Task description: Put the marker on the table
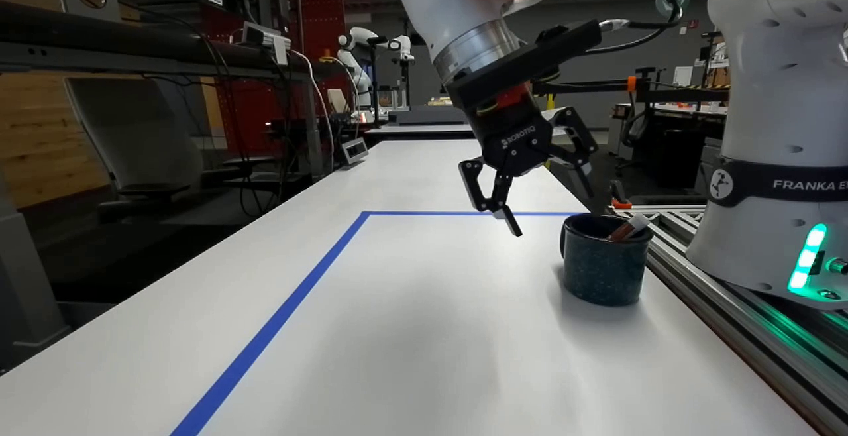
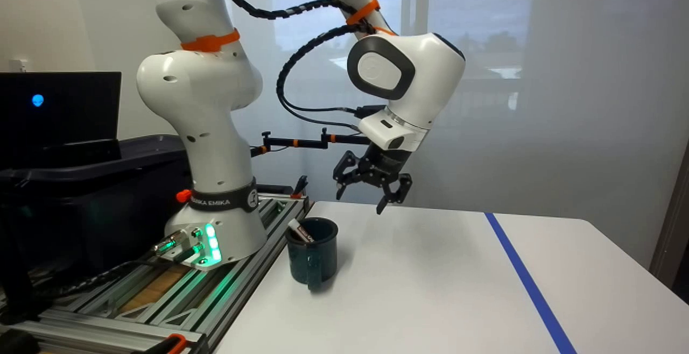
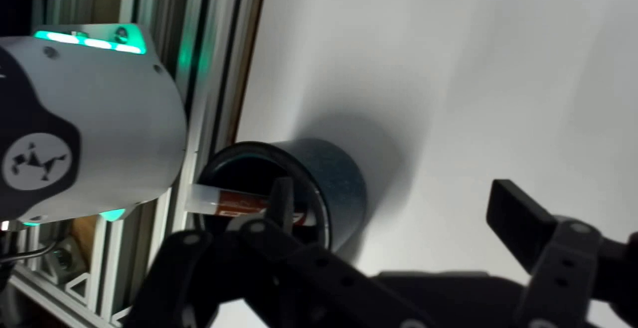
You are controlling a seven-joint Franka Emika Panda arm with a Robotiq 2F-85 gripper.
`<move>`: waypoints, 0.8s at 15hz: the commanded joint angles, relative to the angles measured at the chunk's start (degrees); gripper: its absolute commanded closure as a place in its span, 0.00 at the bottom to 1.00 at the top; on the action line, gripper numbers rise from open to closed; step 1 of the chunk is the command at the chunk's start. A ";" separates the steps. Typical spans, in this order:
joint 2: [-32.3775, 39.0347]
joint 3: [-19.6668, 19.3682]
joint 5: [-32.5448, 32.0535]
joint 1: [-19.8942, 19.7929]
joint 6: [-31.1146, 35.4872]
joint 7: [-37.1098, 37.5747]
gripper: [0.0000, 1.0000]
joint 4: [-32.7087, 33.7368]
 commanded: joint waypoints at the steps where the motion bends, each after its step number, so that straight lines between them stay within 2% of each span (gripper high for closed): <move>1: -1.84 -0.21 -8.08 -0.86 -8.43 6.74 0.00 0.18; 3: -1.40 -0.15 -14.67 -1.56 -11.02 12.33 0.00 0.23; 6: -0.70 -0.72 -19.76 -1.76 -11.21 14.60 0.00 0.21; 9: -0.03 -1.01 -20.59 -1.35 -8.03 15.37 0.00 0.23; 12: 0.13 -0.98 -18.66 -0.83 -4.97 14.41 0.00 0.25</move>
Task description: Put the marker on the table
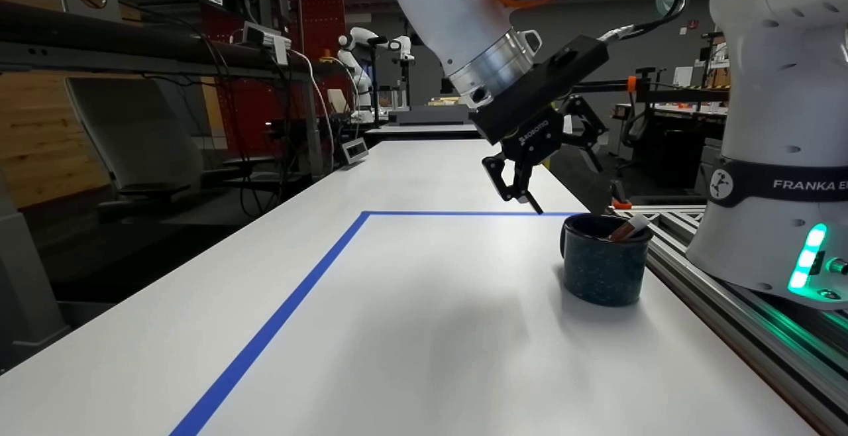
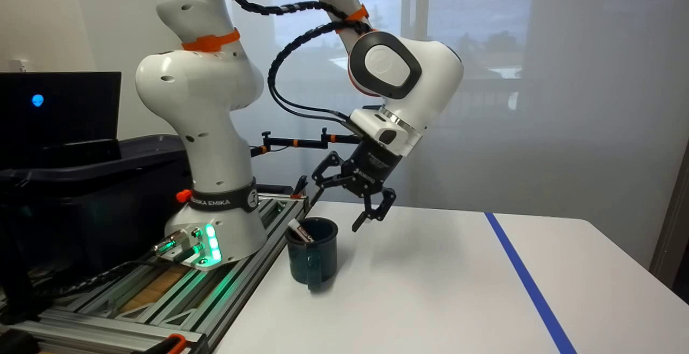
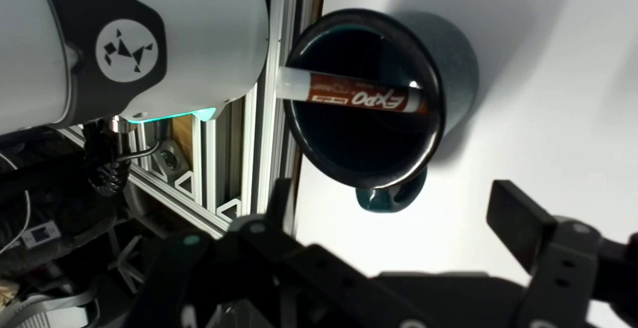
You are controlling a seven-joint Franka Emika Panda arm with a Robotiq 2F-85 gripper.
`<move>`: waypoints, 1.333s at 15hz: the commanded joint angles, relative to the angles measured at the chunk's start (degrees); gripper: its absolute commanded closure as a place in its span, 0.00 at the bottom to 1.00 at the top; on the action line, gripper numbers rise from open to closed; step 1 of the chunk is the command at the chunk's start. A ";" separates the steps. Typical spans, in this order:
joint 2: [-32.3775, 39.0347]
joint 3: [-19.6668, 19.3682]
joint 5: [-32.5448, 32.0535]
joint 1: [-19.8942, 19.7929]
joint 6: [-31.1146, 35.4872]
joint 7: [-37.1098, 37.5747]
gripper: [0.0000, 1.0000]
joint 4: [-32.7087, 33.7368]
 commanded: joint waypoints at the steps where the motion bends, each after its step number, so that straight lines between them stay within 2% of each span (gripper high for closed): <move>1: 0.40 -0.14 0.35 0.92 2.57 0.46 0.00 0.16; 7: 2.59 -0.88 6.05 1.50 1.77 -5.07 0.00 0.13; 8: 2.29 -0.63 3.94 1.20 2.08 -3.15 0.00 0.13; 14: 3.50 -0.69 4.32 1.30 2.11 -3.45 0.00 0.22; 20: 6.81 -0.74 3.77 1.70 4.92 -1.94 0.00 0.04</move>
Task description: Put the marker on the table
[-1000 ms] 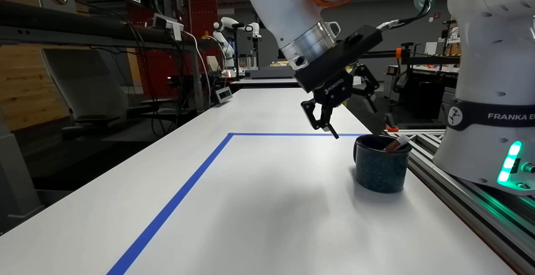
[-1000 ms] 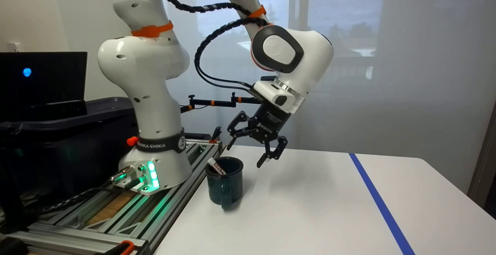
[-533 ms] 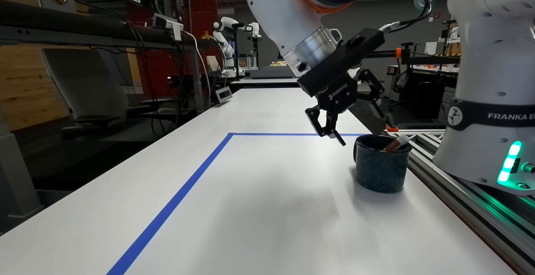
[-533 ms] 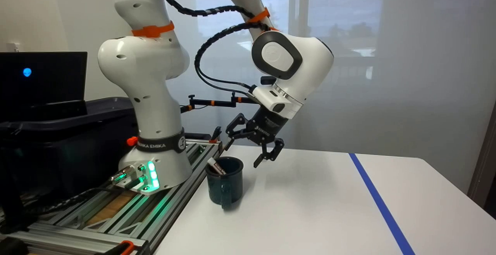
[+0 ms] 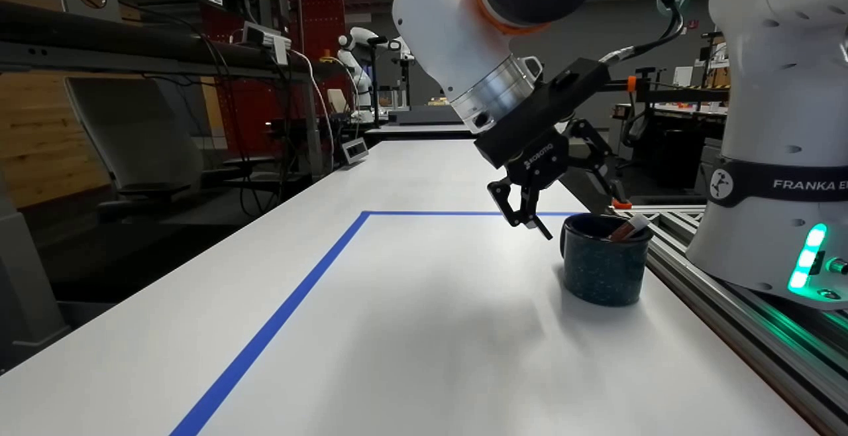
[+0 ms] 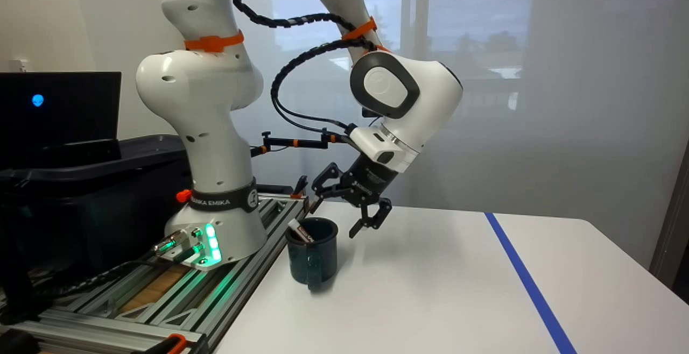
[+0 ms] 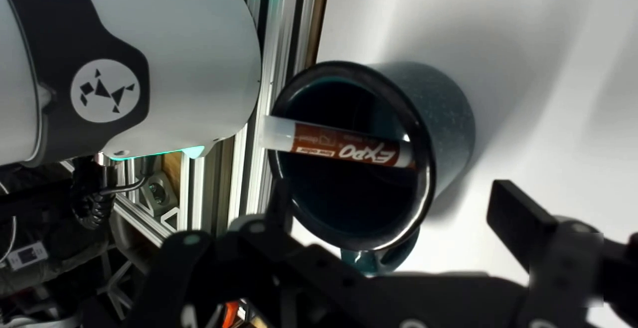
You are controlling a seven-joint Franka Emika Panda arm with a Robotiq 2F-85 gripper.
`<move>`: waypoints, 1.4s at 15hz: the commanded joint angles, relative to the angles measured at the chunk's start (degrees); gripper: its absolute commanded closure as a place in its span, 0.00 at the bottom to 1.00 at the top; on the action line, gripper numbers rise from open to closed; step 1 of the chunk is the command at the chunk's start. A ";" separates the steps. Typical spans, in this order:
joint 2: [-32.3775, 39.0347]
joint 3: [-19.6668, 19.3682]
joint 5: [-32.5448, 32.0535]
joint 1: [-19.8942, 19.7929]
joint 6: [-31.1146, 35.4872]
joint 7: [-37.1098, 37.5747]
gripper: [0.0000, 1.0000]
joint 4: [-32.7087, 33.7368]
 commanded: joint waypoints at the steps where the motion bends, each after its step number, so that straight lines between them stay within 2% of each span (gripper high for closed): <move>1: 1.86 -0.55 -1.21 1.15 2.08 2.23 0.00 0.08; 4: 2.70 -0.63 -1.47 1.50 3.32 2.74 0.00 0.09; 6: 3.00 -0.65 -1.98 1.77 4.44 3.39 0.11 0.10; 7: 3.07 -0.65 -2.12 1.90 4.84 3.53 0.24 0.10; 8: 3.13 -0.66 -2.21 2.03 5.19 3.69 0.18 0.10; 10: 3.15 -0.62 -2.35 2.31 6.13 4.03 0.22 0.10; 12: 3.16 -0.55 -2.50 2.60 6.76 4.14 0.37 0.10; 13: 3.21 -0.51 -2.60 2.73 7.09 4.25 0.41 0.10; 14: 3.16 -0.48 -2.63 2.84 7.31 4.25 0.50 0.10; 16: 3.22 -0.42 -2.82 3.05 7.87 4.39 0.61 0.10; 18: 3.23 -0.36 -2.87 3.32 8.17 4.57 0.64 0.09; 19: 3.22 -0.34 -2.82 3.44 8.10 4.58 0.59 0.10; 21: 3.05 -0.43 -3.10 3.51 8.21 4.81 0.64 0.09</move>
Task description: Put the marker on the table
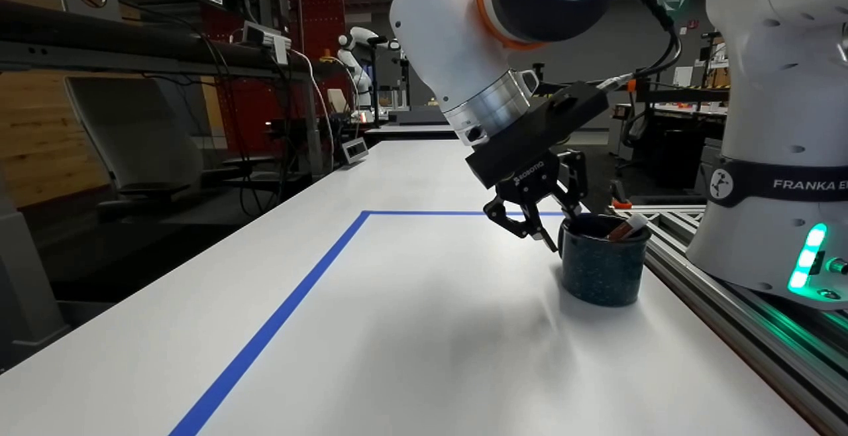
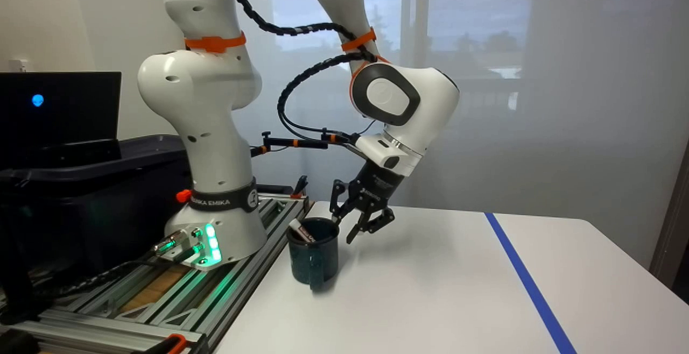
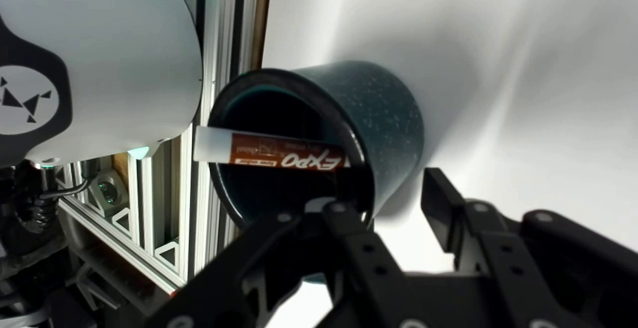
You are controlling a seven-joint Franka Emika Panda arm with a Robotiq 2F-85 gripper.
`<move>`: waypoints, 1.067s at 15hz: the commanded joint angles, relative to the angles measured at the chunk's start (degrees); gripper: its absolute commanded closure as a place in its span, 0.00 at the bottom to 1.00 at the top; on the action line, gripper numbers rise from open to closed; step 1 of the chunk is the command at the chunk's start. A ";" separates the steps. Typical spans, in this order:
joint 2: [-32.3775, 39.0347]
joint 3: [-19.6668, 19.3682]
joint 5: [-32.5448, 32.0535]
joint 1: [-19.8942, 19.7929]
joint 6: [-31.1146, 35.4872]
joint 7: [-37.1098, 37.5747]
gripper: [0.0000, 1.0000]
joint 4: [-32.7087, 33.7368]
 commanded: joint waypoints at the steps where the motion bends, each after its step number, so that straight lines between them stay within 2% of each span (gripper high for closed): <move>1: -0.16 -0.46 -1.43 0.92 0.96 1.65 0.70 0.09; 2: -0.38 -0.55 -1.74 0.85 1.11 1.93 0.70 0.09; 4: -0.90 -0.72 -2.17 0.69 1.04 2.25 0.81 0.13; 5: -1.06 -0.85 -2.64 0.59 1.13 2.63 0.78 0.18; 6: -1.25 -1.01 -3.06 0.49 0.99 2.86 0.81 0.26; 10: -3.11 -1.64 -5.02 0.23 1.34 4.25 0.81 -0.92; 12: -3.27 -1.83 -5.80 0.17 1.37 4.57 0.77 -0.61; 16: -3.87 -1.80 -7.23 0.10 1.44 5.52 0.79 -0.39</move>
